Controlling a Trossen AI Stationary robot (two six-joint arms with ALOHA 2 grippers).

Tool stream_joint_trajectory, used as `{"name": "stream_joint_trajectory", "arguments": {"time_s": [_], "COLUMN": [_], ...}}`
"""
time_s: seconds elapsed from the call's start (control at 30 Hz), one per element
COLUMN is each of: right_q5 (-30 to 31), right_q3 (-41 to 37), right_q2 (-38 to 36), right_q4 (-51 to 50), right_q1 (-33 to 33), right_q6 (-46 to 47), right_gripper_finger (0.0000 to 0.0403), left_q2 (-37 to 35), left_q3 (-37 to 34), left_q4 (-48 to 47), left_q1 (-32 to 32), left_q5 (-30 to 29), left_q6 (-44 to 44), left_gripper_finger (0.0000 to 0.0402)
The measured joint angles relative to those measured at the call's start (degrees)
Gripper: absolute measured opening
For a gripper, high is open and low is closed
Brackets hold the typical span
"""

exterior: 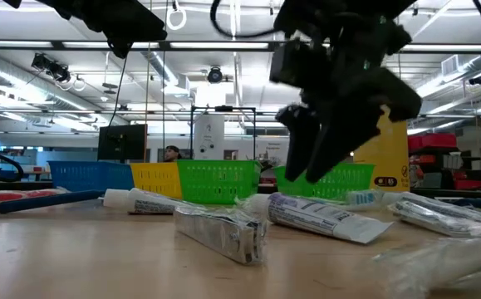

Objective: Pick & Place Travel size toiletries
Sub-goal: Put the blue toothbrush into the right green bin

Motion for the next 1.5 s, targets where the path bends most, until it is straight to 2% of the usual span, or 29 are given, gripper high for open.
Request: {"name": "stream_joint_trajectory", "arguments": {"time_s": [0.23, 0.5, 0.63, 0.9, 1.03, 1.2, 1.5], "right_q5": [-1.1, -0.7, -0.8, 0.5, 0.9, 1.0, -0.9], "right_q3": [0.0, 0.2, 0.2, 0.2, 0.2, 0.1, 1.3], "right_q2": [3.4, 5.0, 5.0, 5.1, 5.1, 5.1, 1.4], "right_q4": [0.7, 1.1, 1.1, 0.7, 0.7, 0.7, -0.6], "right_q1": [-0.9, -1.6, -1.7, -1.7, -1.7, -1.6, -1.2], "right_q6": [0.5, 0.8, 0.8, 0.5, 1.5, 1.8, 5.5], "right_gripper_finger": [0.0255, 0.0251, 0.022, 0.0106, 0.0064, 0.0043, 0.004], "left_q2": [0.0, 0.0, 0.0, 0.0, 0.0, 0.0, 0.0], "left_q3": [0.0, 0.0, 0.0, 0.0, 0.0, 0.0, 0.0], "left_q4": [-0.1, -0.3, -0.3, -0.3, -0.3, -0.3, -0.2], "left_q1": [0.0, 0.0, 0.0, 0.0, 0.0, 0.0, 0.0], "left_q5": [0.0, 0.0, 0.0, 0.0, 0.0, 0.0, 0.0], "left_q6": [0.0, 0.0, 0.0, 0.0, 0.0, 0.0, 0.0], "left_gripper_finger": [0.0105, 0.0105, 0.0105, 0.0105, 0.0105, 0.0105, 0.0105]}}
